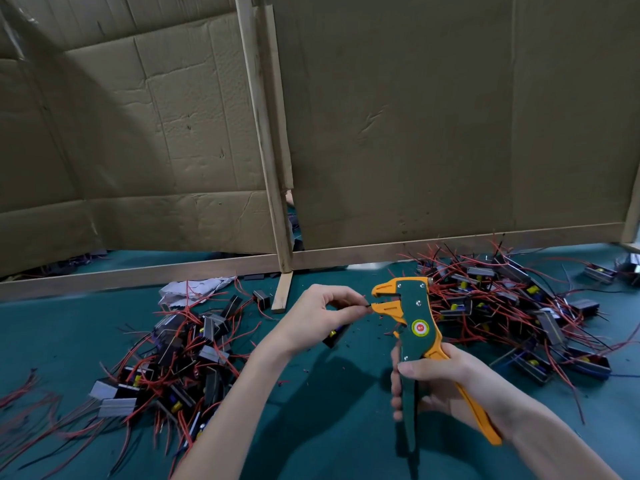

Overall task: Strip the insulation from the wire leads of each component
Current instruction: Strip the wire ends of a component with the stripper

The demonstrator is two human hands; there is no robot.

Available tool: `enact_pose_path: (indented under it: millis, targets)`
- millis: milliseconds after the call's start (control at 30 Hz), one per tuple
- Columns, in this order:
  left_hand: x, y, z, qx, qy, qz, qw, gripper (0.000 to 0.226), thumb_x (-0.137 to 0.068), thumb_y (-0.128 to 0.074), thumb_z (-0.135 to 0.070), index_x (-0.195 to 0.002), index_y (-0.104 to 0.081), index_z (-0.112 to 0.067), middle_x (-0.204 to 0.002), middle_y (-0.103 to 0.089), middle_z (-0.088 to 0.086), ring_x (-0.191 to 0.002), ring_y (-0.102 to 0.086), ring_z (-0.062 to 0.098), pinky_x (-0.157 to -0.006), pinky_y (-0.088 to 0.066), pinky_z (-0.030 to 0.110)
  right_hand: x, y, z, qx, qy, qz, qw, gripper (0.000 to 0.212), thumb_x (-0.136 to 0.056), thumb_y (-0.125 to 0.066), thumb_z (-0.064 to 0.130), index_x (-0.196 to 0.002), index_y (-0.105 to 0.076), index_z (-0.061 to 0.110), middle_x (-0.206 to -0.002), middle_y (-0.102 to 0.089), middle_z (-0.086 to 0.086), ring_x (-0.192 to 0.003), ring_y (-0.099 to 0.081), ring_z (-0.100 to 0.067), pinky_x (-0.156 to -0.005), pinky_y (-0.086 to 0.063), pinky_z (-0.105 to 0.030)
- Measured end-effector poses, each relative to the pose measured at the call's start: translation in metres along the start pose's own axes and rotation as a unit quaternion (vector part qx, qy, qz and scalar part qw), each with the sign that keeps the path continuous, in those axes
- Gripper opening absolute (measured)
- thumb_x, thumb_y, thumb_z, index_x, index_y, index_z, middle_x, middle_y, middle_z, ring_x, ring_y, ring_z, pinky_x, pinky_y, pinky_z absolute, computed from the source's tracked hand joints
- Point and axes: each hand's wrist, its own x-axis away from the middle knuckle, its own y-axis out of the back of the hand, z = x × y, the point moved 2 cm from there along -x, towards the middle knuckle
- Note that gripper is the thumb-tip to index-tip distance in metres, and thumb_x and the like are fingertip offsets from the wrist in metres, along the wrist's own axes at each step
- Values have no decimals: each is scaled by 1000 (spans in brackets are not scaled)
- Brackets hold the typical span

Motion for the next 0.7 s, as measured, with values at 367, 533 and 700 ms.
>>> enact_pose_path:
  millis: [367, 533, 700]
  targets:
    - [1, 10, 6, -42, 59, 19, 997, 9, -87, -67, -16, -82, -73, -20, -88, -68, 22, -73, -55, 17, -69, -45, 29, -5, -18, -21, 53, -43, -124, 990, 36, -63, -80, 26, -51, -52, 7, -50, -46, -11, -38, -45, -21, -40, -39, -24]
    - [-1, 3, 12, -120, 61, -49, 990, 9, -87, -68, -18, -80, -71, -21, -69, -64, -13, -61, -52, -5, -66, -43, 21, -11, -24, -24, -143, -14, -81, 986, 4, -71, -68, 3, -74, -66, 1, -67, -59, -21, -57, -62, -32, -54, -56, -38]
    - [-12, 10, -13, -130, -16, -238, 962, 7, -87, -67, -19, -87, -74, -20, -81, -64, -18, -81, -56, -5, -76, -40, 11, -17, -10, -19, -228, 0, -93, 969, 25, -63, -64, -5, -88, -62, -5, -77, -63, -24, -66, -66, -37, -61, -58, -45]
